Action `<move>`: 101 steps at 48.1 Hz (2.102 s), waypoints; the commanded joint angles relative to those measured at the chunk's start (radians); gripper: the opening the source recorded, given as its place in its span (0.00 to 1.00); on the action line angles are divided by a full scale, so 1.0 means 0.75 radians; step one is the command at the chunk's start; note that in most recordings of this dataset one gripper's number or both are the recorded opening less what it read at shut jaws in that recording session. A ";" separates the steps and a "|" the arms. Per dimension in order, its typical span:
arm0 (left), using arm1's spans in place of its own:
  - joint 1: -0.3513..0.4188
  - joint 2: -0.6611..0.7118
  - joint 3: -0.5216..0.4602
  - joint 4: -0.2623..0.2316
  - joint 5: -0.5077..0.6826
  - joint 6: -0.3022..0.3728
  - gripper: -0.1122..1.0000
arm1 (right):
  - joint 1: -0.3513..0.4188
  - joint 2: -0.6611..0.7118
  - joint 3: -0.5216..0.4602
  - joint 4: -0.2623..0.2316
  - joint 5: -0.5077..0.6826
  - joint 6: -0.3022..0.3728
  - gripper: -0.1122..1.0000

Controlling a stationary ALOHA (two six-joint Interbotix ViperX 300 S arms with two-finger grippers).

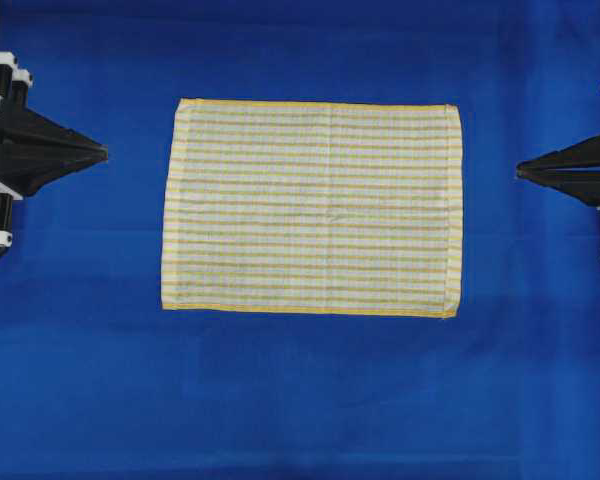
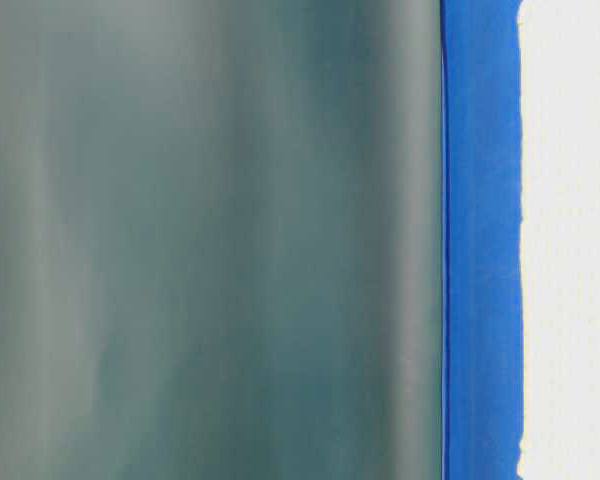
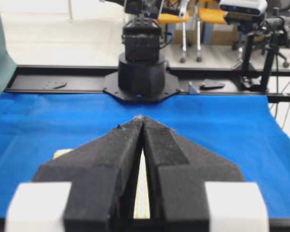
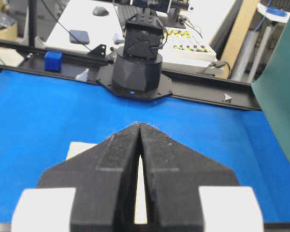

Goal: Fold the yellow towel.
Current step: 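Move both grippers to the towel's top corners and pinch them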

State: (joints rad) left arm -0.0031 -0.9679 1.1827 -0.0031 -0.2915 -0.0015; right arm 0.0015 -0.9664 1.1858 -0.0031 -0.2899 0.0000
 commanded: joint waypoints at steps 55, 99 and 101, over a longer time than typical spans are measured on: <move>0.593 0.982 -0.025 -0.074 -0.065 -0.094 0.81 | -0.634 0.900 -0.115 0.086 0.182 0.129 0.71; 0.628 1.401 -0.102 -0.072 -0.245 0.006 0.47 | -0.689 1.254 -0.157 0.074 0.043 0.086 0.25; 0.620 1.401 -0.100 -0.072 -0.239 0.006 0.38 | -0.685 1.254 -0.157 0.076 0.043 0.086 0.17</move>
State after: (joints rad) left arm 0.4771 0.0874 1.1045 -0.0598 -0.4832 0.0031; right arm -0.5154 -0.0199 1.0769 0.0552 -0.2516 0.0660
